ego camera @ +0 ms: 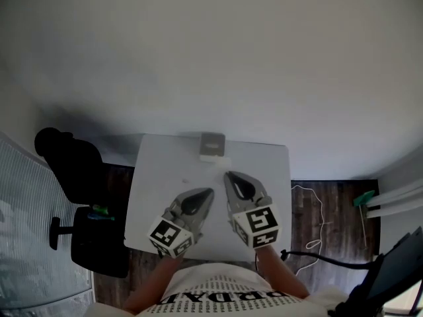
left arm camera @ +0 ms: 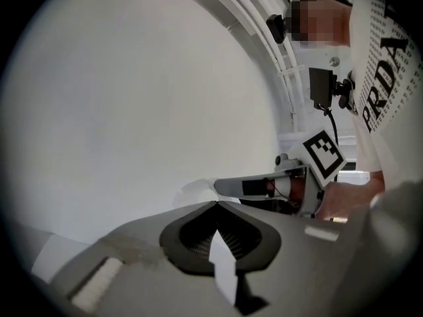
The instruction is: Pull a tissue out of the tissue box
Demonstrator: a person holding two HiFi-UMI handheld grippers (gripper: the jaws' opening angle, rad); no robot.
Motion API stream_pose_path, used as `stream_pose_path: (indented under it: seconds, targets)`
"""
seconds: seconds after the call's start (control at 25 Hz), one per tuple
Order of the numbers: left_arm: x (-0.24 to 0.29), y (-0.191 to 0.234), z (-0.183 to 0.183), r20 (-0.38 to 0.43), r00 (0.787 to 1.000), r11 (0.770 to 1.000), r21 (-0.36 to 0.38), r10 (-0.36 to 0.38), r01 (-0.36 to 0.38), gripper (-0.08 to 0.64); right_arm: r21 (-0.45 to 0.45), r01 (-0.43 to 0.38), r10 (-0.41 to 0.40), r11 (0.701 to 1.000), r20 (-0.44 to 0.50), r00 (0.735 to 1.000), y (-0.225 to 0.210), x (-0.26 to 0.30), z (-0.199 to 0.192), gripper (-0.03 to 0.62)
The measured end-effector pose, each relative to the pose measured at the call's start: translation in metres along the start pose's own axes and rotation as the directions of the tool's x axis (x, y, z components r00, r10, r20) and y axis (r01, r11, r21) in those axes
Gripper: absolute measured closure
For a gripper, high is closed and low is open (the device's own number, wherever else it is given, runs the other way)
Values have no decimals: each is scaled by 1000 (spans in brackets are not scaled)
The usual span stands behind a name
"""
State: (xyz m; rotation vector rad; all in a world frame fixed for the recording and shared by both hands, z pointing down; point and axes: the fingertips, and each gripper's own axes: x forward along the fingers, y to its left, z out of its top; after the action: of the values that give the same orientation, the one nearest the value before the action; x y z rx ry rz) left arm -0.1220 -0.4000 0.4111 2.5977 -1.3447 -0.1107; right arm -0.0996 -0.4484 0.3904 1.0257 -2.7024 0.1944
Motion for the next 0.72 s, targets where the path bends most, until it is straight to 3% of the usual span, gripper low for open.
stream_pose_path:
  seconds: [0.36,0.72]
  targets:
    - [-8,-3,10,25,1000,1000,2,19,-19,563,-58,-43,45,997,49,998,21,-18,17,583]
    - [-5,-9,15,24,1000,1000,16,1,-1,563,-52,-33,37,998,62,997,21,-29,19,584]
